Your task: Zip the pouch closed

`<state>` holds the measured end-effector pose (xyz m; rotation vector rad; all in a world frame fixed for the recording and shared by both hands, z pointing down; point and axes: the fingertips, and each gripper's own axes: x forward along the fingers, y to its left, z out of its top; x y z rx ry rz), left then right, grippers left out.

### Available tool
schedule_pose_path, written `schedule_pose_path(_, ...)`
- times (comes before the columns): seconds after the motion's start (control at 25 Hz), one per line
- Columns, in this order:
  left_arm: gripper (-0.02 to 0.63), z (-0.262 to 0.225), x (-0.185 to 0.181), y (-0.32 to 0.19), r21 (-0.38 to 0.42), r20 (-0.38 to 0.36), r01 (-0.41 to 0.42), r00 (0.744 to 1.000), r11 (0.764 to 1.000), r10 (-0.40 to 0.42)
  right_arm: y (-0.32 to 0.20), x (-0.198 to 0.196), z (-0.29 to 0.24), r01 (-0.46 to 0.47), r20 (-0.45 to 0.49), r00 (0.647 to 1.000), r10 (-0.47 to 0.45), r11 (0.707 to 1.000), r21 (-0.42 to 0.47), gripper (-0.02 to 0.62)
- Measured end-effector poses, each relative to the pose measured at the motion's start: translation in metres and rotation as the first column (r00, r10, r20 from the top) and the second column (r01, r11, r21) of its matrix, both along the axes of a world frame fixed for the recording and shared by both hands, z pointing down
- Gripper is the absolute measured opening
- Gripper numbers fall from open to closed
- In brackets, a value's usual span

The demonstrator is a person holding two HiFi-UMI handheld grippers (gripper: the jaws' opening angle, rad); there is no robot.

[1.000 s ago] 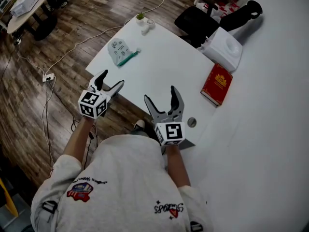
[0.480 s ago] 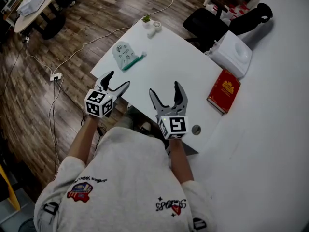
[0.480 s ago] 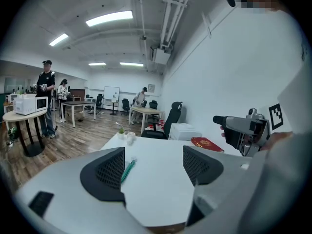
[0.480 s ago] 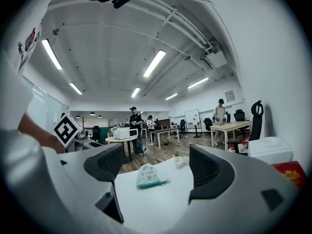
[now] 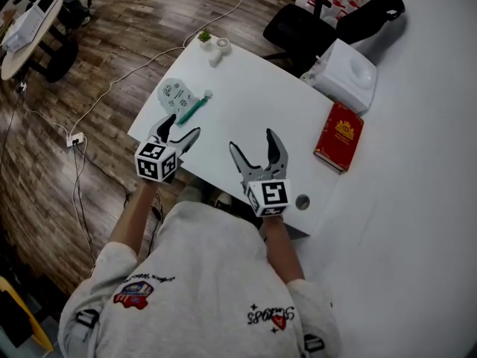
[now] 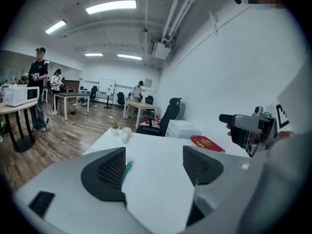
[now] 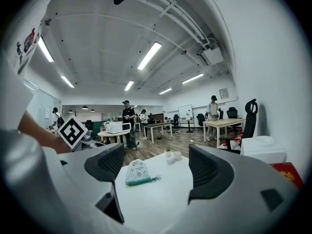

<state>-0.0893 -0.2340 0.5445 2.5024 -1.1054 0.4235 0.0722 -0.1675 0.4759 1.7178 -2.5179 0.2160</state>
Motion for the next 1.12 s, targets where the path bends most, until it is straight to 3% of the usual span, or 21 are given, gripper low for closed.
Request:
schedule_pose_path(0.36,0.35,0.039,0.006,-0.044,-0.06,0.051,-0.027,0.998,0.998,0.03,-0.03,-0.011,0.037,-0.007,-0.021,1.0,0.005,0.994,-0.105,0.402)
schedule_pose_path(0.8,0.341,0.087,0.03,-0.099,-0.157,0.18,-0.075,0.978,0.985,0.103,-0.055,0.005,0.077,-0.059,-0.011,0.998,0.058,0.982,-0.177,0.4)
schedule_pose_path(1.12,0.324,0.131,0.046,-0.129,-0.283,0.204,-0.063,0.971,0.957,0.124,-0.071,0.023,0.094,-0.103,-0.009,0.995,0.103,0.972,-0.212,0.399)
